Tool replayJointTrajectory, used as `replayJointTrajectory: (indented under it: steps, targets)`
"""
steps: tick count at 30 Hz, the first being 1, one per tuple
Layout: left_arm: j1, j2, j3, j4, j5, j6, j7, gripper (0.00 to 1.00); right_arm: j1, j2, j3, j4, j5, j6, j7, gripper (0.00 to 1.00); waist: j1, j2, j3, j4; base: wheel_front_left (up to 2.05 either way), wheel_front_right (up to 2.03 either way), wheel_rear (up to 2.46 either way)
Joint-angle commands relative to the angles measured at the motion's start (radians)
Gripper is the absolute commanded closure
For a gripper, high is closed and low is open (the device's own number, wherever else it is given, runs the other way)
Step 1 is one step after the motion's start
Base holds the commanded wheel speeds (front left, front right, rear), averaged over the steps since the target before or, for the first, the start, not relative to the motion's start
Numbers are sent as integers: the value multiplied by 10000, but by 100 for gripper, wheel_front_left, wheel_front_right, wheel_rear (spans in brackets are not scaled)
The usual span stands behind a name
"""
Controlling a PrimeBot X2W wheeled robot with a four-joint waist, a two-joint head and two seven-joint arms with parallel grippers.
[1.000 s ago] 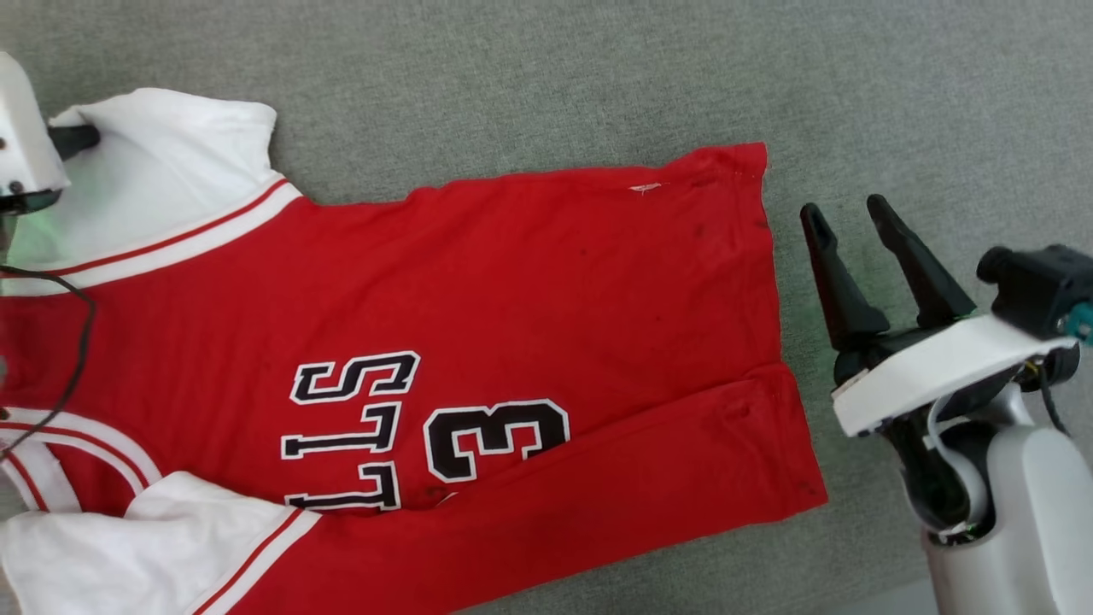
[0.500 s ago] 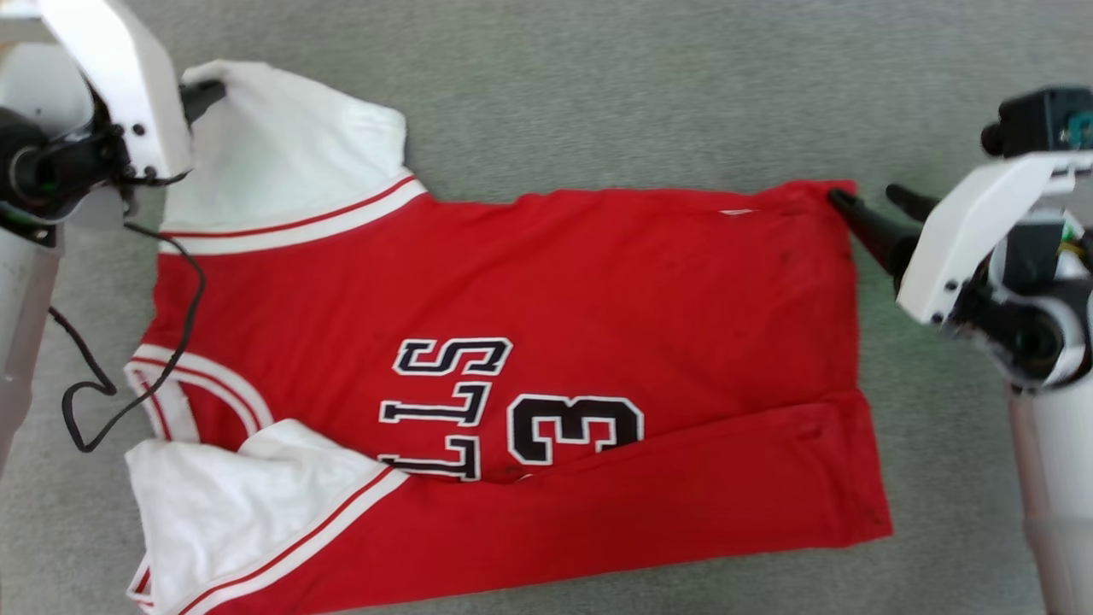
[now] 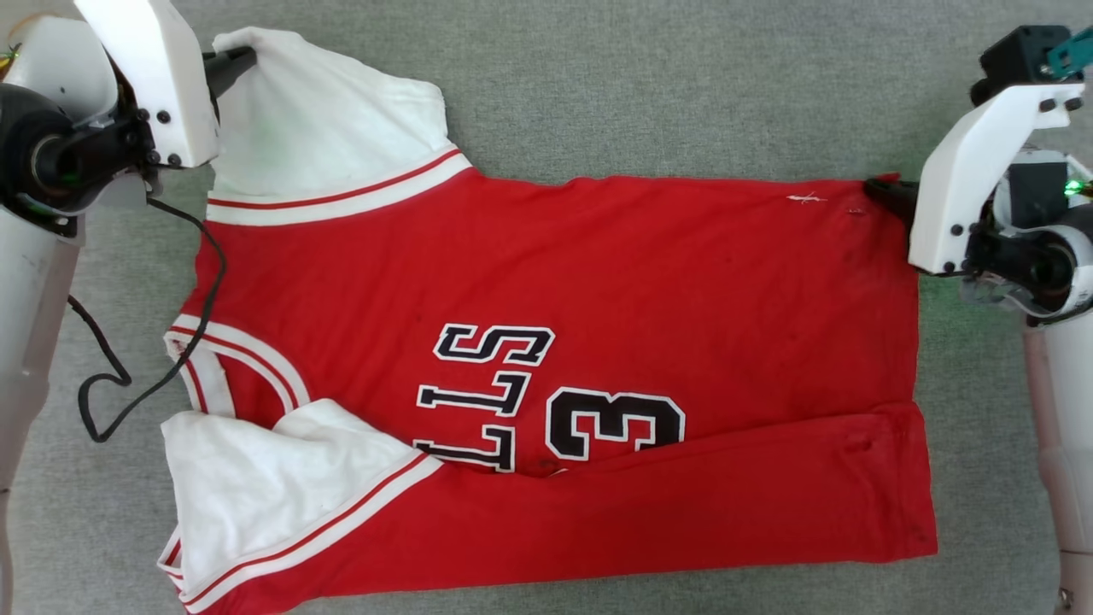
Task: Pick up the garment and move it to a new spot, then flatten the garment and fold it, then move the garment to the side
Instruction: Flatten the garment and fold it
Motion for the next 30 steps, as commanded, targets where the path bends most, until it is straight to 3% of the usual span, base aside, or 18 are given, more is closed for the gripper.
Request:
replayJointTrajectory:
  steps: [1,6,7,13,22,30]
  targets:
    - [133,17,22,44,-37,-35,-108,100,266,174,200,228,57,-2,-23,100,0,0,-117,25,0,0,0]
    - [648,88,194,161,-218,-102,-632,100,165,-147,298,-326,166,-4,-797,100,0,0,-831,94,0,0,0]
    - [1292,184,471,-5,-399,-167,-1319,100,537,-226,327,-562,182,-4,-1266,100,0,0,-1447,100,0,0,0]
    - [3503,553,1061,-879,-810,-125,-2668,100,1739,-378,238,-1167,315,-4,-1763,100,0,0,-2550,160,0,0,0]
    - [7569,660,1577,-2573,-1402,673,-4029,100,4431,-307,-103,-2117,510,-4,-2311,100,0,0,-3653,286,0,0,0]
    - [9777,214,1417,-2883,-1749,1196,-4422,100,6115,5,-281,-2054,646,-4,-3046,100,0,0,-3886,313,0,0,0]
